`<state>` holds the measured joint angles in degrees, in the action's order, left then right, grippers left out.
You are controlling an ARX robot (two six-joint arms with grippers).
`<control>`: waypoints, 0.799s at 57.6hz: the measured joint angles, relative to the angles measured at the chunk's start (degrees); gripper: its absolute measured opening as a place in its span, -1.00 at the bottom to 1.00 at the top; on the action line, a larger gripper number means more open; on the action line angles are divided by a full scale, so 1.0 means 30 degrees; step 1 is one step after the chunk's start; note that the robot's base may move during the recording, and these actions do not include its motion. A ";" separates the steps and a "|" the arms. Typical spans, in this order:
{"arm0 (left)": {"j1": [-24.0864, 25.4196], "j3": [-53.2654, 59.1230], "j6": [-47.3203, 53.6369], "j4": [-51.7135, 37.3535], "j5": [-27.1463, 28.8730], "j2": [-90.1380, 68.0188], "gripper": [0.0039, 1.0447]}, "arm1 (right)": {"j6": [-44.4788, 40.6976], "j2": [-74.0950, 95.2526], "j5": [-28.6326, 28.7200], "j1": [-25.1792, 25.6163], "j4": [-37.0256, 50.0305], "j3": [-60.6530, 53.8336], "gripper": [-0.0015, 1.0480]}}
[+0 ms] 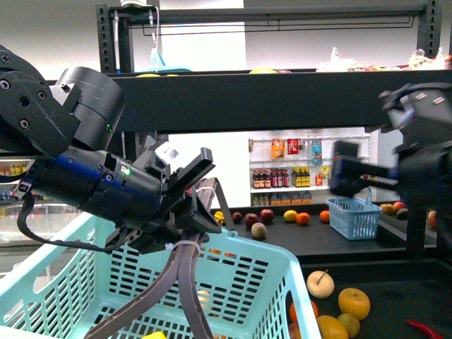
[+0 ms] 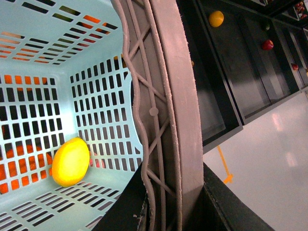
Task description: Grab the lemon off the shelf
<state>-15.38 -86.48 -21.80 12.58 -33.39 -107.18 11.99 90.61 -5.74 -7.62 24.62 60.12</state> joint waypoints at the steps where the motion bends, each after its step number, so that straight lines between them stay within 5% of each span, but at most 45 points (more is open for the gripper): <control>1: 0.0000 0.0000 -0.0007 0.0000 0.0000 0.0000 -0.63 | -0.0291 -0.0670 -0.0240 0.0240 0.0277 -0.0532 0.95; 12: 0.0000 0.0000 -0.0007 0.0000 -0.0015 0.0000 -0.63 | -0.1341 -0.7737 -0.1552 0.1501 0.0685 -0.6696 0.95; 26: 0.0000 0.0000 -0.0029 0.0000 -0.0058 0.0000 -0.63 | -0.2623 -1.5868 -0.4889 0.0146 -0.0364 -1.2881 0.95; 32: 0.0000 0.0000 -0.0015 0.0000 -0.0029 0.0000 -0.63 | -0.3402 -1.9263 -0.1705 -0.0306 -0.2841 -1.4688 0.66; 46: 0.0000 0.0000 -0.0022 0.0000 -0.0015 0.0000 -0.63 | -0.3818 -2.4451 -0.0510 -0.0044 -0.4218 -1.8389 -0.13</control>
<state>-15.38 -86.48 -21.87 12.58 -33.43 -107.18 0.54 17.26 -7.27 -7.75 11.97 4.95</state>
